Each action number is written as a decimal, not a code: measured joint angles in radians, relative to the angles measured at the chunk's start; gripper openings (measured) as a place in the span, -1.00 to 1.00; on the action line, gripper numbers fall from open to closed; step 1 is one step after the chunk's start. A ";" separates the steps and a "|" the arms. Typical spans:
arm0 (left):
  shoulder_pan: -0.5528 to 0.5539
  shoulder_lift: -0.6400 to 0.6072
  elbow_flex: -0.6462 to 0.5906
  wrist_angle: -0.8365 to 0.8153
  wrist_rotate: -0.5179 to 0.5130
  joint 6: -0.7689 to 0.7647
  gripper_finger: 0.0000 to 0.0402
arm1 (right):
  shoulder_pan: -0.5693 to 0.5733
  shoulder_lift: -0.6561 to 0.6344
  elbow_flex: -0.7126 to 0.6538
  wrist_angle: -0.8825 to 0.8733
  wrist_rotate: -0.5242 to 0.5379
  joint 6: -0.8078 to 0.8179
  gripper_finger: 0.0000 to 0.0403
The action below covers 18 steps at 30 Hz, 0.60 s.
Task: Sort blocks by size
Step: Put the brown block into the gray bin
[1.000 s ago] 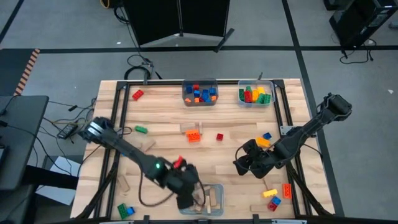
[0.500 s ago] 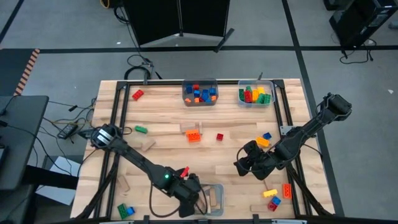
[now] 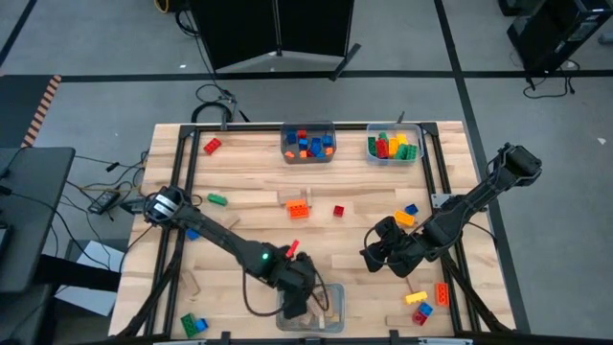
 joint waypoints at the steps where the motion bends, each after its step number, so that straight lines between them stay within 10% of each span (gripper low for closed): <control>1: 0.008 0.000 0.013 -0.024 0.000 -0.012 -0.04 | 0.000 0.000 0.000 0.000 -0.001 -0.004 0.03; 9: 0.011 -0.001 0.147 -0.175 -0.085 0.094 -0.04 | 0.006 0.000 0.000 -0.006 -0.031 0.021 0.00; 18: -0.107 -0.030 0.178 -0.515 -0.477 0.013 -0.04 | 0.092 0.000 0.170 -0.236 -0.031 0.081 -0.26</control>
